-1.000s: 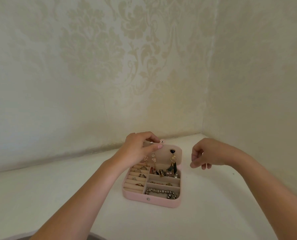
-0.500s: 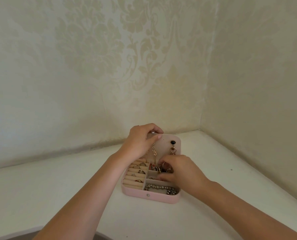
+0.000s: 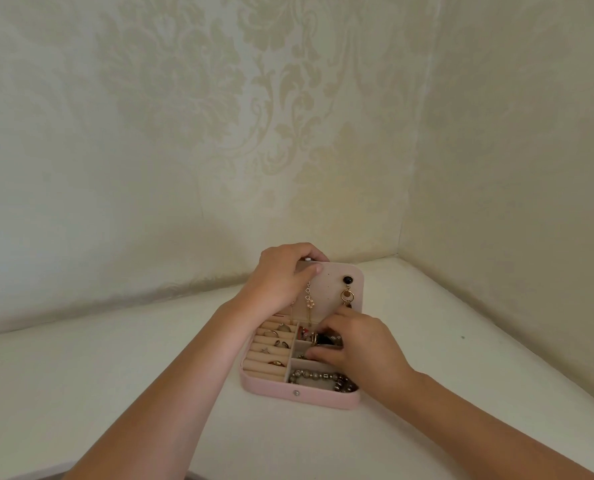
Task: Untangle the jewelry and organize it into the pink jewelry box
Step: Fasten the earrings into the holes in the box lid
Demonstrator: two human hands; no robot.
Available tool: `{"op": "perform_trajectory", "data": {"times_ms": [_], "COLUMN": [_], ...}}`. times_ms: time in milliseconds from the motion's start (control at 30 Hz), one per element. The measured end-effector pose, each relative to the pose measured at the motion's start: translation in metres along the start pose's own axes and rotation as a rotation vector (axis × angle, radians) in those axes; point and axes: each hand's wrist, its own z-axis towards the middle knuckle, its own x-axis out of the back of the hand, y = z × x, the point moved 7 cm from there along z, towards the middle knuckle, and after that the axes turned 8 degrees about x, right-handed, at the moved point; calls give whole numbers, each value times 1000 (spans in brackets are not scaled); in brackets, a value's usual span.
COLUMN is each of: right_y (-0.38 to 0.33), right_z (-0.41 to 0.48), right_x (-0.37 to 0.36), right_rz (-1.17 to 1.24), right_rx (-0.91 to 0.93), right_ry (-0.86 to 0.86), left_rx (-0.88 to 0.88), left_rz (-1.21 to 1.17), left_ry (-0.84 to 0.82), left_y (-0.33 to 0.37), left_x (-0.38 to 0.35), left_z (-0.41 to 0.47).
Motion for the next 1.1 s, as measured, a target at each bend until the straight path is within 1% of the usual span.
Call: {"op": "perform_trajectory", "data": {"times_ms": [100, 233, 333, 400, 467, 600, 733, 867, 967, 1100], "right_y": [-5, -5, -1, 3, 8, 12, 18, 18, 15, 17], "right_z": [-1, 0, 1, 2, 2, 3, 3, 3, 5, 8], "right_x": [-2, -1, 10, 24, 37, 48, 50, 44, 43, 42], "right_rz": [7, 88, 163, 259, 411, 745, 900, 1094, 1178, 1209], "right_rx": [28, 40, 2, -57, -155, -259, -340, -387, -388, -409], "right_ry": [58, 59, 74, 115, 140, 81, 72, -15, -58, 0], "left_rx": [6, 29, 34, 33, 33, 38, 29, 15, 8, -2], "left_rz": [1, -16, -24, -20, -11, -5, -15, -94, -65, -57], "left_ry": [-2, -16, -29, -32, -34, -35, -35, 8, -38, -93], "left_y": [1, 1, 1, 2, 2, 2, 3, 4, 6, 8], "left_x": [0, 1, 1, 1, 1, 1, 1, 6, 4, 1], "left_z": [1, 1, 1, 2, 2, 3, 1, -3, -5, -6]}}
